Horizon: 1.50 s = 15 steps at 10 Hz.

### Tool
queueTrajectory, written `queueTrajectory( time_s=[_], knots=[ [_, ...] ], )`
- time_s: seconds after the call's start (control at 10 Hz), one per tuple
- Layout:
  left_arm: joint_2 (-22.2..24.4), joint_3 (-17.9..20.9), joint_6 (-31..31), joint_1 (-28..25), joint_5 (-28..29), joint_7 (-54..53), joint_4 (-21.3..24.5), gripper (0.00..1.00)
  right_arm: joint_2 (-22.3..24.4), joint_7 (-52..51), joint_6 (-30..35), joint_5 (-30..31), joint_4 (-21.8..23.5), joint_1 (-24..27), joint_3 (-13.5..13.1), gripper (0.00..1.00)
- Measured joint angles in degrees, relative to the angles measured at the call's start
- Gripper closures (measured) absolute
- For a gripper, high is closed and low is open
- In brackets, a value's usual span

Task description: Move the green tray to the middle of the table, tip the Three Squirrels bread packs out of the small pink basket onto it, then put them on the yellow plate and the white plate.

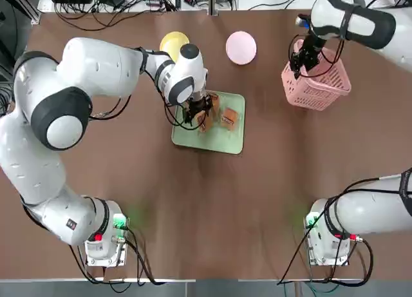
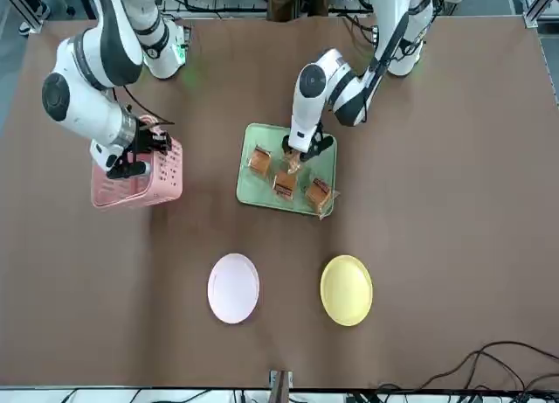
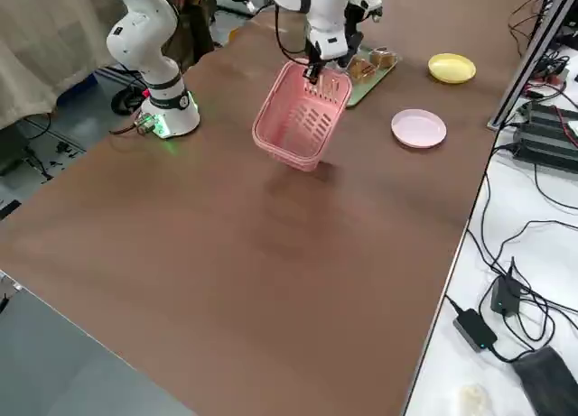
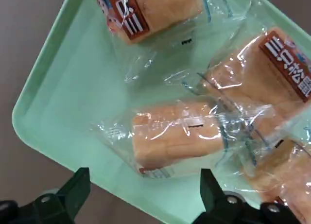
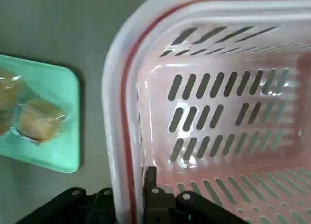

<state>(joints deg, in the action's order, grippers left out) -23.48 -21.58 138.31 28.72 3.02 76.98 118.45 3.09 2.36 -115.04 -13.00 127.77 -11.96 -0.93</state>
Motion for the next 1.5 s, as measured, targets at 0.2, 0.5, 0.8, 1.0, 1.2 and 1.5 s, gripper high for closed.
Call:
queueTrajectory(
  time_s=[0.2,0.5,0.8,1.0,1.2,1.5],
  knots=[
    [-2.03,0.01,0.15,0.05,3.93,2.91,-1.19,0.00,0.60,1.76,-4.98,3.69,4.25,-0.04,-1.45,0.93],
    [-5.76,0.01,0.32,0.47,6.58,5.26,-5.78,0.00,0.82,4.00,-12.12,4.47,9.68,-0.61,-1.71,0.93],
    [-6.00,0.25,0.28,0.45,6.63,6.36,-8.01,0.00,1.01,8.60,-13.90,5.57,12.49,-1.18,-1.91,0.93],
    [-6.00,0.23,0.24,0.53,6.65,7.84,-8.53,0.00,1.02,11.56,-13.94,7.73,13.19,-1.38,-1.95,0.93],
    [-6.00,0.07,-0.25,0.72,6.65,8.63,-8.67,0.00,1.02,11.69,-16.33,7.80,14.73,-1.59,-1.96,0.90],
    [-6.68,0.03,-1.56,3.44,6.65,10.24,-8.84,0.00,1.02,11.90,-18.88,7.84,16.37,-1.76,-1.97,0.81]
  ],
)
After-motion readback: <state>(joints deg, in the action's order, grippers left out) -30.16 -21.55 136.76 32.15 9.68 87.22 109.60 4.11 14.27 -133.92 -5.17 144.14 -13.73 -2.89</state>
